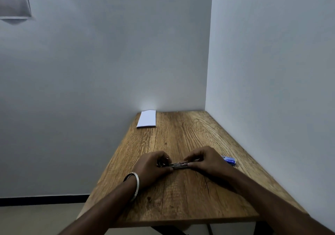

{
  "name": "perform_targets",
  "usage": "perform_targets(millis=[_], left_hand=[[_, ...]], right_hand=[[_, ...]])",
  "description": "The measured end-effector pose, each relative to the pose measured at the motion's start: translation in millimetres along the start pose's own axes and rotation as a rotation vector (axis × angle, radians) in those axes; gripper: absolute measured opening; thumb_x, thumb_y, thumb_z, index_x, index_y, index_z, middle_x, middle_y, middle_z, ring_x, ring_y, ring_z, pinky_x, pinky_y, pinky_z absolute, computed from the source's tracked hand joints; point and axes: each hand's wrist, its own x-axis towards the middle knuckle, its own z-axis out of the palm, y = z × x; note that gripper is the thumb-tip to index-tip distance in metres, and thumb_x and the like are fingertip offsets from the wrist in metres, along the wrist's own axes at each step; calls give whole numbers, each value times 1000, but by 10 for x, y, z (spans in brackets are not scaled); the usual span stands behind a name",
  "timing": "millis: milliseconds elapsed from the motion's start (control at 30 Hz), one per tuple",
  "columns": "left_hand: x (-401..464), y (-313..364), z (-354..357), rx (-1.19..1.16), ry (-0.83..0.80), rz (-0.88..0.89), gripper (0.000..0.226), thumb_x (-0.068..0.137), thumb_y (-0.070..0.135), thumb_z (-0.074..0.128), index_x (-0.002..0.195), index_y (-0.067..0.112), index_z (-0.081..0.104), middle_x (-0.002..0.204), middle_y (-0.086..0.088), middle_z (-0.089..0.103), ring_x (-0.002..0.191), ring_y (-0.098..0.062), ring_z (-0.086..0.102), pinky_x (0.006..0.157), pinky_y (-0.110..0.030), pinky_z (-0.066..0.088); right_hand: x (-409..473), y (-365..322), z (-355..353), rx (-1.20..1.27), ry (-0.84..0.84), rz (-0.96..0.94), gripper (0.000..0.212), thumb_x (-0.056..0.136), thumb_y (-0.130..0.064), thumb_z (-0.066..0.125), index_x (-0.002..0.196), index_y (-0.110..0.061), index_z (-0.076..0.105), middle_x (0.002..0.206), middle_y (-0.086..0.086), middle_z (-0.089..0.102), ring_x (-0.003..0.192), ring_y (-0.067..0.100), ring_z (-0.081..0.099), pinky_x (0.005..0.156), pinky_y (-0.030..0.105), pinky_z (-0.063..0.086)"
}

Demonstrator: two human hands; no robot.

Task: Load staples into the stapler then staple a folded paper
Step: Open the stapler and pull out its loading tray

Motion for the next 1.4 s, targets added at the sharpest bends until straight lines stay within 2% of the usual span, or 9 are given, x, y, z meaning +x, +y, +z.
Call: perform_targets(millis=[100,267,400,633,867,1067,1167,1267,1400], left_hand=[[6,5,-3,1,-5,1,20,76,40,76,93,35,67,89,17,69,83,0,64,76,-27,58],[-3,6,5,-7,-5,3,19,76,40,76,92,35,67,88,17,69,83,0,64,77,-28,58],[0,19,-4,-16,-11,-2,19,77,39,76,93,34,67,90,16,69,84,0,64,79,-29,58],[-16,20,-16,-11,-11,2,20,77,38,76,94,34,67,90,16,69,84,0,63,78,-28,58],[-21,16,-21,-3,-6,-3,19,76,39,76,92,34,67,89,17,69,84,2,63,77,-26,58],[-18,24,-13,14,0,-3,20,76,40,76,93,34,67,88,18,69,83,4,63,76,-23,57],[-17,30,-16,17,-1,-9,20,76,40,76,93,34,67,88,19,69,82,4,63,76,-24,57],[-14,34,-15,17,-2,-14,21,76,40,76,93,34,67,89,19,69,83,4,63,77,-25,57],[-10,41,-17,5,-17,-20,21,77,38,76,96,33,67,92,17,69,86,2,63,79,-27,58]], right_hand=[[-32,31,-44,-63,9,-54,15,83,-16,78,91,-28,80,93,-15,76,91,1,70,78,23,59],[-27,63,-48,-197,22,-181,19,84,-13,77,92,-30,79,89,-14,75,88,-1,69,77,16,57],[-27,64,-67,-113,-12,-139,23,86,-15,75,91,-37,79,94,-18,75,92,-1,69,77,13,54],[0,26,-58,-58,-48,-60,19,88,-16,73,91,-34,80,96,-17,75,96,-1,68,78,17,52],[40,7,3,-27,-68,-79,18,88,-12,73,94,-27,81,98,-11,77,97,6,70,89,31,57],[51,-29,37,-9,-113,-55,20,88,-12,73,99,-27,81,102,-13,76,101,3,68,90,25,55],[39,-30,24,-39,-25,-39,17,85,-16,77,100,-25,79,99,-9,76,97,2,69,89,30,59],[16,-5,-43,-83,32,-50,11,82,-16,80,91,-22,79,90,-7,77,88,4,71,84,31,60],[28,-24,-91,-199,14,-62,8,82,-17,79,89,-22,79,87,-9,75,85,1,69,79,22,57]])
